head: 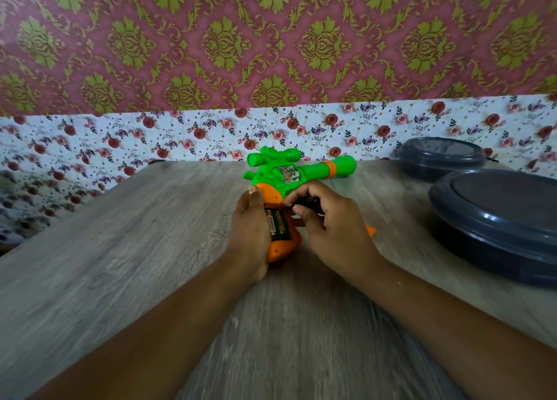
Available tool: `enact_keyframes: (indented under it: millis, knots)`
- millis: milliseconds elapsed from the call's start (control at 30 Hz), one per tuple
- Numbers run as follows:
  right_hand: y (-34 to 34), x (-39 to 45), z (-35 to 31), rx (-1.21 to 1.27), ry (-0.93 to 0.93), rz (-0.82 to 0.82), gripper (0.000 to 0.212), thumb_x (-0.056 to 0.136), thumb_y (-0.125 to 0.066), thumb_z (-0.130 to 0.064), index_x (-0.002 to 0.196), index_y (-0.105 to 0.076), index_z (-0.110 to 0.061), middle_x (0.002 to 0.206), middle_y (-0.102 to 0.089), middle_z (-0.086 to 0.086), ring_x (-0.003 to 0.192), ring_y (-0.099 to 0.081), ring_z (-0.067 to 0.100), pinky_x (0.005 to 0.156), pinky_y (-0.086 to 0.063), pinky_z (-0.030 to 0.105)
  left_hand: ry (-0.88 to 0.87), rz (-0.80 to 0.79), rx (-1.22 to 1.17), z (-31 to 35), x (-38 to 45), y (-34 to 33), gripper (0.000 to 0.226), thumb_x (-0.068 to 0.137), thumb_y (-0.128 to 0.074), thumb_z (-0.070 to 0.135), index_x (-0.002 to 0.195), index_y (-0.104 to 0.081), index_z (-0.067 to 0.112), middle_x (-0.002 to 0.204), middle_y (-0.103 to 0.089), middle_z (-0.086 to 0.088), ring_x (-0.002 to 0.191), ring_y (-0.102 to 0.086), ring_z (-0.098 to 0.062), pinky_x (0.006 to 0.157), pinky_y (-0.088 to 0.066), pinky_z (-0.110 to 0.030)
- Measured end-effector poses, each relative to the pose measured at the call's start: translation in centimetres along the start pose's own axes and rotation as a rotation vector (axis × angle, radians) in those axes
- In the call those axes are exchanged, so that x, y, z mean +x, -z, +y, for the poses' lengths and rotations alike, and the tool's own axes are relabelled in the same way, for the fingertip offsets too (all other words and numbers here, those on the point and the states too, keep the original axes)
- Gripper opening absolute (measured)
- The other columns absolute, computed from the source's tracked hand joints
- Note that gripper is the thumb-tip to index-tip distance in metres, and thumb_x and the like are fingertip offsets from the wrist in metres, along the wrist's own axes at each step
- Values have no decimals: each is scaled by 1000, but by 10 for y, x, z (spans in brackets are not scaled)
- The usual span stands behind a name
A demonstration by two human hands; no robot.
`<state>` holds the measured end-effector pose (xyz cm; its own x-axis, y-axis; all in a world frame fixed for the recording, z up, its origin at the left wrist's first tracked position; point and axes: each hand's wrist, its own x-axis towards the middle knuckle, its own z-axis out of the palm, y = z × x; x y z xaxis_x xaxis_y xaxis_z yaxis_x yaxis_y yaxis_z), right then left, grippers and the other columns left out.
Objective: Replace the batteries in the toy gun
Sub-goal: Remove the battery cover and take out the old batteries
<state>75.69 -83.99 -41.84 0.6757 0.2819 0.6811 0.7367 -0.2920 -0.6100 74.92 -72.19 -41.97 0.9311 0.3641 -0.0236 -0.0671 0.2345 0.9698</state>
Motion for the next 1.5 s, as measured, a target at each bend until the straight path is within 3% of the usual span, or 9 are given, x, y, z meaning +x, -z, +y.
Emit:
enact_keyframes:
  millis: [133, 433, 533, 667, 767, 1000, 1133, 1267, 1500]
  knots:
    - [2, 1, -1, -10, -18, -31, 14, 87, -53, 2, 92, -62, -8, 87, -64, -5, 87, -63, 7, 78, -54, 28, 13, 5, -9, -2, 1, 0, 43, 99, -29, 45, 128, -48, 19, 116, -62, -20, 100, -65, -32, 86, -53, -50]
    - [2, -2, -4, -175, 104, -68, 17, 85, -49, -17, 94, -61, -9, 90, -69, 5, 81, -64, 17, 66, -53, 31, -102, -27, 45, -4, 0, 0, 38, 101, -29, 37, 128, -48, 19, 101, -62, -8, 84, -65, -18, 62, -51, -28]
    - [2, -1, -7, -200, 122, -76, 15, 86, -50, -17, 93, -61, -9, 85, -68, 6, 70, -60, 14, 59, -47, 25, -113, -36, 67, -3, -4, -2, 38, 101, -29, 37, 127, -49, 19, 105, -63, -9, 90, -66, -20, 68, -53, -30]
    - [4, 6, -6, -119, 28, -39, 5, 87, -59, -14, 85, -60, -9, 78, -66, 3, 74, -62, 14, 68, -52, 35, -137, -23, 99, -3, -4, -3, 25, 101, -31, 36, 102, -55, 30, 94, -63, -2, 83, -65, -15, 69, -54, -29]
    - [6, 13, 0, -59, -64, -3, 22, 87, -60, -24, 76, -57, -5, 72, -67, 13, 70, -65, 25, 68, -52, 45, -129, -21, 94, -2, -6, -5, 29, 100, -35, 39, 110, -58, 26, 101, -66, -7, 89, -67, -22, 78, -57, -41]
    - [8, 16, 0, 30, -61, 35, 29, 82, -56, -32, 79, -58, -4, 70, -65, 16, 67, -64, 29, 65, -53, 50, -192, -62, 97, -3, -8, -8, 31, 101, -35, 31, 82, -58, 23, 81, -64, -9, 62, -65, -12, 49, -51, -20]
    - [9, 11, 0, 17, -8, -18, 9, 85, -59, -17, 83, -61, -9, 74, -65, -3, 72, -66, 14, 68, -55, 43, -124, -27, 75, 0, -7, -7, 30, 101, -35, 33, 82, -57, 26, 87, -65, -10, 70, -65, -18, 63, -56, -31]
    - [8, 5, -1, -117, 172, -55, 12, 83, -59, -16, 85, -66, -6, 78, -69, 4, 76, -61, 12, 67, -50, 28, -82, 3, 30, 2, -7, -5, 32, 99, -36, 40, 110, -60, 22, 108, -65, -15, 93, -67, -29, 86, -54, -51]
    - [2, 0, 4, -82, 157, 18, 15, 81, -63, -19, 90, -72, -10, 86, -72, 2, 83, -63, 6, 72, -46, 10, -53, 6, 31, 2, -5, -2, 32, 100, -34, 38, 116, -55, 21, 101, -64, -10, 89, -65, -24, 81, -54, -42]
